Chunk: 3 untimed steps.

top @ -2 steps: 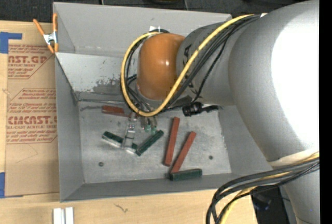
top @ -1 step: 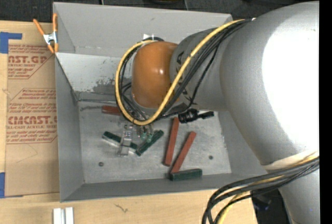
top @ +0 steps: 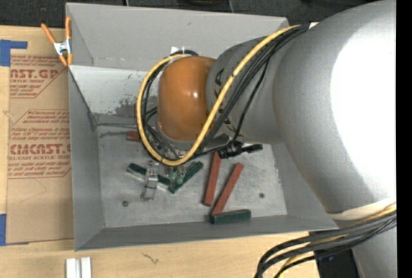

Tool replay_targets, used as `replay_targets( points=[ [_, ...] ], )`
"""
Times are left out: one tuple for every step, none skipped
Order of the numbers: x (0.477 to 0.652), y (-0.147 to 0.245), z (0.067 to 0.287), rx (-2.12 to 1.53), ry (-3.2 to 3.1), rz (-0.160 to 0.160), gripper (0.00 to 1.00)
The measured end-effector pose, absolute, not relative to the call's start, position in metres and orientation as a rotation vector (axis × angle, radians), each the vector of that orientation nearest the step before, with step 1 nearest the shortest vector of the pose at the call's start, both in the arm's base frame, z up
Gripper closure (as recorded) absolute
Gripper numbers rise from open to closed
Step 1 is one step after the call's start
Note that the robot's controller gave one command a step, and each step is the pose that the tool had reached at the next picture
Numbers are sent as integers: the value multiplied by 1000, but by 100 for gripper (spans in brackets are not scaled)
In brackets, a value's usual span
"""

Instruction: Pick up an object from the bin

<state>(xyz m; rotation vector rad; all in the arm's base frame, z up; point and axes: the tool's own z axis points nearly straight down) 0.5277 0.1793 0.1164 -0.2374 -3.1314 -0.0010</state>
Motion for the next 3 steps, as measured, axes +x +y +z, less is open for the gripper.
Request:
replay_targets(
  points=[
    [528,176,67,-412,-3111,2,0],
    [508,181,70,-537,-3093,-1,100],
    [508,181,70,-537,-3093,-2,100]
  ],
)
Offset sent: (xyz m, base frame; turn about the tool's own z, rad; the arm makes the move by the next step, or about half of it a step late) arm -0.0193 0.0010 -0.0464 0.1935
